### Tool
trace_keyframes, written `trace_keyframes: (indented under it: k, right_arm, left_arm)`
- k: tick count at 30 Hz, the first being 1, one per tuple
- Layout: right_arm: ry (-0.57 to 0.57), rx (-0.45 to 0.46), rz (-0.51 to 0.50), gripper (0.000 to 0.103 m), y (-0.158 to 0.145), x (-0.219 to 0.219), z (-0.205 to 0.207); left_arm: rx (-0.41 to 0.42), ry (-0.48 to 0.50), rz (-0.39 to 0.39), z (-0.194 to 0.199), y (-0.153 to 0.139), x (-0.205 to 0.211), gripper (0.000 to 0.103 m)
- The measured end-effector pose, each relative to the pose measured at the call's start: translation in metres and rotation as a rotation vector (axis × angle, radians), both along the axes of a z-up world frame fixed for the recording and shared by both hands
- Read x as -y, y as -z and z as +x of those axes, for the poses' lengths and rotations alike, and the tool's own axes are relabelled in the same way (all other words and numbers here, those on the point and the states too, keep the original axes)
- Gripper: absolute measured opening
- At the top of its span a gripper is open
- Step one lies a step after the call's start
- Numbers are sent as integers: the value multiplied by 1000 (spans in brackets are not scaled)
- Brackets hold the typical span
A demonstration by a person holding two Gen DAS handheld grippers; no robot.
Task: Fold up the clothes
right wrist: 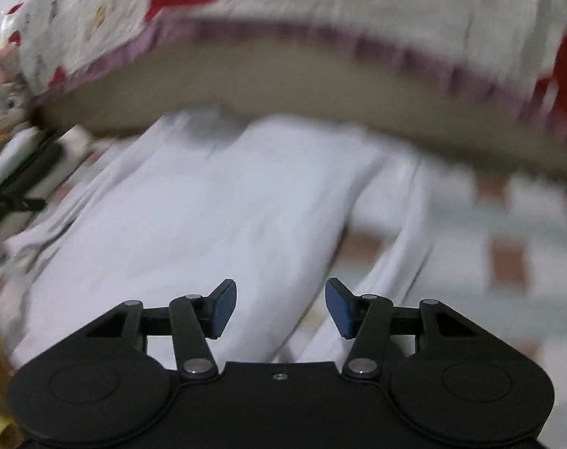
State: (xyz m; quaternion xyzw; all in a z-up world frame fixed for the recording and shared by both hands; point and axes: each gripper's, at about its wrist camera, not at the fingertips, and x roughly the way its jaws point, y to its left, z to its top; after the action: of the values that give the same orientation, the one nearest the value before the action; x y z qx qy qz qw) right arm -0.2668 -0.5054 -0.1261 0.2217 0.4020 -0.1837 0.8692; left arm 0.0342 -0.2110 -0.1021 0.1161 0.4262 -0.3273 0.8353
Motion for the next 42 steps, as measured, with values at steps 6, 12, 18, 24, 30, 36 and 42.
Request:
trace_keyframes:
  k: [6,12,18,24,30,36,42]
  right_arm:
    - [-88,11,150,63,11,-51,-12]
    - [-148,-96,162,64,30,-80,-7]
    - [-236,-161,142,67,40,-107,-9]
    - [-283,-255,-12,59,56,-129,15]
    - [-323,-96,-172,5,28,-110,25]
    - [-30,64,-91,5,14,-24,31]
    - [154,120,98,5,44,40,27]
  left_arm:
    - [-90,-57,85,-39,22,-46,70]
    - [-138,-53,82,-36,29,-41,71]
    - [-160,-10,137,-41,40,-31,71]
    - [-73,-2,216,-56,50,-16,67]
    - [30,10,220,-60,45,-12,21]
    - [127,-13,236,-62,40,-15,14]
    - [148,-113,177,-40,39,-22,14]
